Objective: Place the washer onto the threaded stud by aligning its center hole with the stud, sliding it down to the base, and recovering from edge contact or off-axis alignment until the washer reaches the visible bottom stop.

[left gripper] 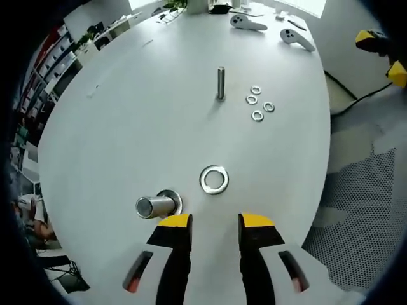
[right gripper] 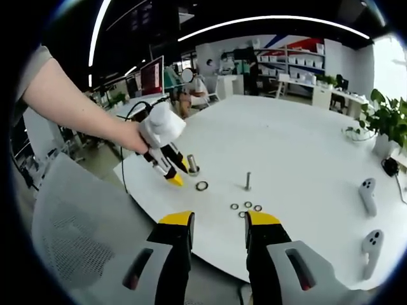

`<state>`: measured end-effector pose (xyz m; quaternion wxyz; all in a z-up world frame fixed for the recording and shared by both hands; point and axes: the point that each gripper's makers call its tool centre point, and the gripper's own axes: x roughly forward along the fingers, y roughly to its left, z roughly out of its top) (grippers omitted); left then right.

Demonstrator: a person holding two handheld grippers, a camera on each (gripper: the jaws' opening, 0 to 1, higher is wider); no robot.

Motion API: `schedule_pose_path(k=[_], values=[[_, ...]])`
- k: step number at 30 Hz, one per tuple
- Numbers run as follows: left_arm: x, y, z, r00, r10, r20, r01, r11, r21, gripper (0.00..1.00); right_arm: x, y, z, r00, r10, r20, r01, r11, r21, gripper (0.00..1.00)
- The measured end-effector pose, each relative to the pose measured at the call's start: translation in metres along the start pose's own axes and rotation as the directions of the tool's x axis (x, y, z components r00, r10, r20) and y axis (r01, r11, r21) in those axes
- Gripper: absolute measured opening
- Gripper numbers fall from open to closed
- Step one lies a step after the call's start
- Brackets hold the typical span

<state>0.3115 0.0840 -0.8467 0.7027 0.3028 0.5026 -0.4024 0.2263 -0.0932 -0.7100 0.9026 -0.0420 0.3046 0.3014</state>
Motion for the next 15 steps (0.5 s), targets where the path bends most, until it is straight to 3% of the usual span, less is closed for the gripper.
schedule_pose_path(k=[4, 15], values=[[0.007, -0.003, 0.013, 1.0, -0.002, 0.006, 0.002, 1.0, 0.028, 0.27, 0.001, 0.001, 0.0, 1.0, 0.005, -0.002, -0.005, 1.0, -0.001, 0.34], [0.03, 0.003, 0.026, 1.0, 0.001, -0.029, 0.001, 0.998, 0.057, 0.26, 0.001, 0.0, -0.002, 1.0, 0.003, -0.009, -0.003, 1.0, 0.001, 0.34]])
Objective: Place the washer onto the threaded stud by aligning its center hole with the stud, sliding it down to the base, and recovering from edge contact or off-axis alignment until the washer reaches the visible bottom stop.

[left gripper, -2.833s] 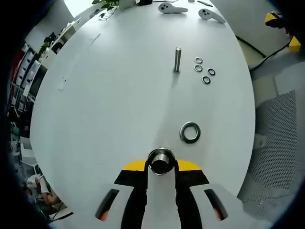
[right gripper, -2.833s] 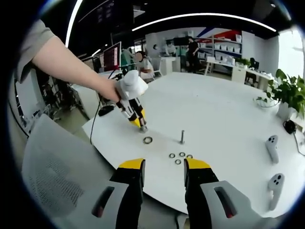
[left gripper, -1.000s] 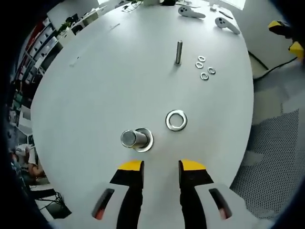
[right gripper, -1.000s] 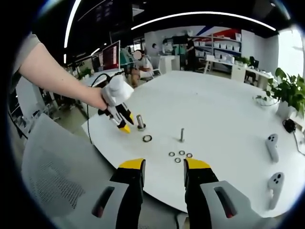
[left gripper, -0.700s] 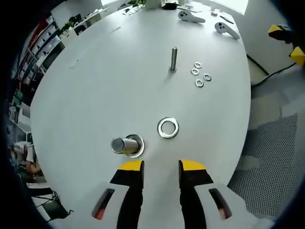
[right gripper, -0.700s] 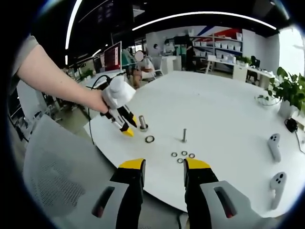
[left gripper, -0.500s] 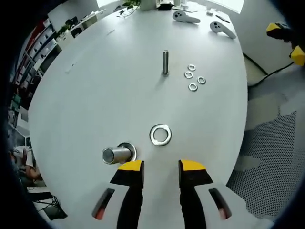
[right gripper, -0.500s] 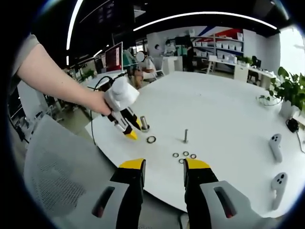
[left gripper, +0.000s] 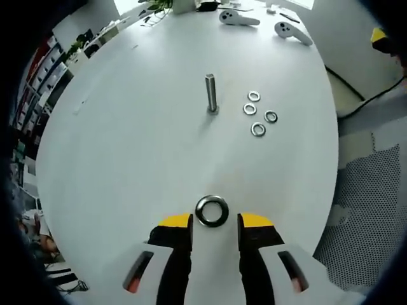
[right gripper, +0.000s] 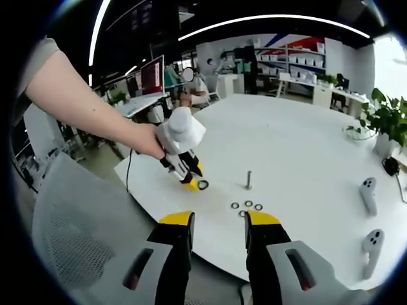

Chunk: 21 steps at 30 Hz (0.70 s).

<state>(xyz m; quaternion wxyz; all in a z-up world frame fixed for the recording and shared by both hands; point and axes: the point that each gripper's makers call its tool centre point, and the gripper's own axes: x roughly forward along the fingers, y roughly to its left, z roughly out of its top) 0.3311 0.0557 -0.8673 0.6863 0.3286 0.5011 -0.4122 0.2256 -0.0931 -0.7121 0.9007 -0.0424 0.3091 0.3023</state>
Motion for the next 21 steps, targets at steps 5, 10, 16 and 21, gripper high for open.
schedule_pose_path(k=[5, 10, 16, 21], values=[[0.0041, 0.0023, 0.001, 1.0, -0.009, -0.021, 0.009, 1.0, 0.0, 0.26, 0.0001, -0.0007, -0.0004, 1.0, -0.004, -0.003, 0.004, 1.0, -0.003, 0.34], [0.0078, 0.0035, -0.0005, 0.999, -0.02, -0.04, 0.021, 1.0, 0.005, 0.25, 0.0001, -0.0013, -0.0011, 1.0, -0.009, -0.008, 0.009, 1.0, -0.005, 0.34], [0.0098, 0.0034, 0.0038, 0.999, -0.036, -0.024, 0.036, 0.999, -0.002, 0.23, -0.0002, -0.0028, -0.001, 1.0, -0.016, -0.008, 0.016, 1.0, -0.004, 0.34], [0.0082, 0.002, 0.001, 0.998, -0.045, -0.036, 0.047, 0.998, 0.032, 0.22, 0.0003, -0.0032, -0.0017, 1.0, -0.017, -0.012, 0.017, 1.0, -0.006, 0.34]])
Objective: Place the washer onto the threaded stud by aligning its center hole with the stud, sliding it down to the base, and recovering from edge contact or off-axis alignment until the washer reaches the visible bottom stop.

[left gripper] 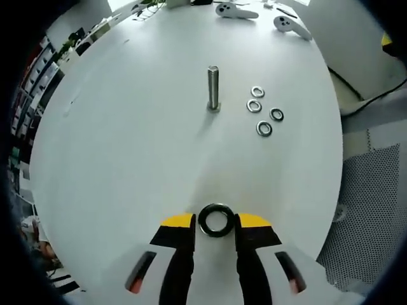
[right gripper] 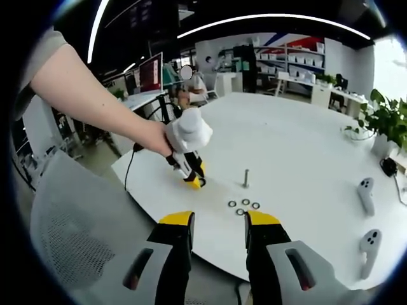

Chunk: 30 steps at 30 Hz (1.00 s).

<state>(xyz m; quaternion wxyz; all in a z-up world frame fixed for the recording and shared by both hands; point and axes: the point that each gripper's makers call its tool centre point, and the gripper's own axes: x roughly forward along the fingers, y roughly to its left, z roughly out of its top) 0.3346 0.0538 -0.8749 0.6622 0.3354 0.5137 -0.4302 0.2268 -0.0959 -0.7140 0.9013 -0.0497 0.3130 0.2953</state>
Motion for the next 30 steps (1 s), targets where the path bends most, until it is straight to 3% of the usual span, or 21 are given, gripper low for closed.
schedule_pose_path(k=[8, 17, 21, 26, 28, 30], values=[[-0.002, -0.005, -0.005, 1.0, -0.011, -0.022, 0.011, 1.0, -0.012, 0.21, 0.0, 0.0, -0.001, 1.0, -0.001, -0.004, 0.001, 1.0, 0.001, 0.34], [-0.006, -0.018, -0.023, 0.996, -0.042, -0.08, 0.049, 0.994, 0.096, 0.21, -0.001, -0.001, -0.001, 1.0, -0.002, -0.003, 0.002, 1.0, 0.005, 0.34], [-0.005, -0.017, -0.024, 0.995, -0.067, -0.07, 0.072, 0.996, 0.059, 0.22, -0.001, 0.0, -0.001, 1.0, 0.0, -0.002, 0.0, 1.0, 0.005, 0.34], [-0.005, -0.018, -0.023, 0.996, -0.055, -0.07, 0.058, 0.997, 0.056, 0.22, -0.001, 0.0, 0.0, 1.0, 0.001, 0.0, -0.001, 1.0, 0.003, 0.34], [-0.006, -0.018, -0.024, 0.996, -0.04, -0.074, 0.05, 0.99, 0.132, 0.21, -0.001, 0.0, 0.0, 1.0, 0.0, 0.0, 0.0, 1.0, 0.003, 0.34], [-0.006, -0.02, -0.027, 0.996, -0.041, -0.074, 0.051, 0.99, 0.135, 0.21, -0.001, 0.0, 0.0, 1.0, 0.001, 0.001, -0.001, 1.0, 0.003, 0.34]])
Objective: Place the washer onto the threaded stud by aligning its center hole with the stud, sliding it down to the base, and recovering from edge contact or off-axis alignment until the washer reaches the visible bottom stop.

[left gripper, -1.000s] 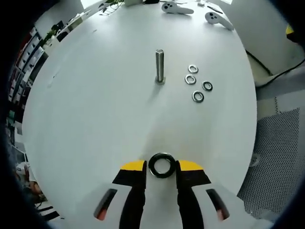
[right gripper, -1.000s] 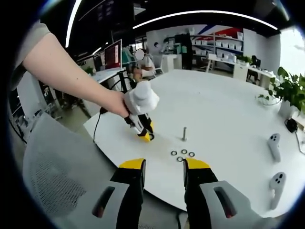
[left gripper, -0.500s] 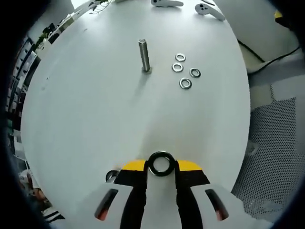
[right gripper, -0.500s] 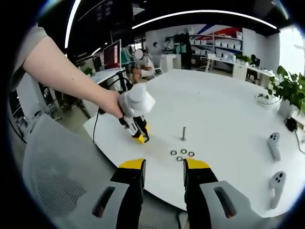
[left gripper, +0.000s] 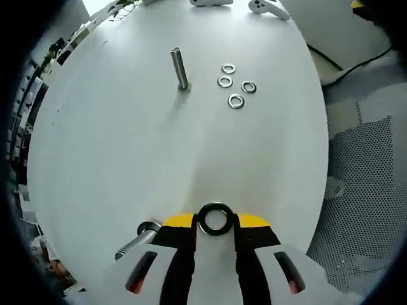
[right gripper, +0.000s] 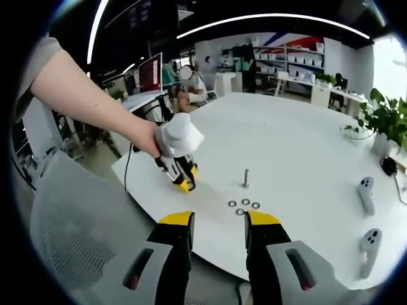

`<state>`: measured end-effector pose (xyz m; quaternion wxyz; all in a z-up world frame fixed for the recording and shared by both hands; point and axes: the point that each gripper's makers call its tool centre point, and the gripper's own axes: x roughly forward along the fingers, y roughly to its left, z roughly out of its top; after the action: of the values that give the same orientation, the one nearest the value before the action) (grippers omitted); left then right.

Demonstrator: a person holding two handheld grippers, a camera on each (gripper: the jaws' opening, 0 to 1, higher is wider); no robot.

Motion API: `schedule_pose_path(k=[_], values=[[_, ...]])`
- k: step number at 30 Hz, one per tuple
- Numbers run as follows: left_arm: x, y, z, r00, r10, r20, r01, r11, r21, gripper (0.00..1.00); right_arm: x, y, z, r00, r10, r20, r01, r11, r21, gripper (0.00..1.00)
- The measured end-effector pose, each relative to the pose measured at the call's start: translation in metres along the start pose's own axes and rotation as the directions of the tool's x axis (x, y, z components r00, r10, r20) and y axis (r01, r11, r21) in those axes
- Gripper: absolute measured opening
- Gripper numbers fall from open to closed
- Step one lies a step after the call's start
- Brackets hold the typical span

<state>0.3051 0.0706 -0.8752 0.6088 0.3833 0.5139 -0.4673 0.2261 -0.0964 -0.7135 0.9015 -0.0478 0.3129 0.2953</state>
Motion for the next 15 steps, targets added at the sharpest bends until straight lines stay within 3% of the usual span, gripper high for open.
schedule_pose_path(k=[6, 15], values=[[-0.0008, 0.0001, -0.0003, 1.0, -0.017, 0.006, 0.017, 0.999, -0.042, 0.25, -0.0002, -0.0002, 0.0002, 1.0, -0.002, 0.003, 0.002, 1.0, 0.0, 0.34], [0.0014, 0.0007, -0.0041, 1.0, 0.008, -0.012, -0.008, 1.0, 0.001, 0.24, 0.0, 0.0024, 0.0009, 1.0, 0.012, 0.008, -0.012, 1.0, -0.002, 0.34]])
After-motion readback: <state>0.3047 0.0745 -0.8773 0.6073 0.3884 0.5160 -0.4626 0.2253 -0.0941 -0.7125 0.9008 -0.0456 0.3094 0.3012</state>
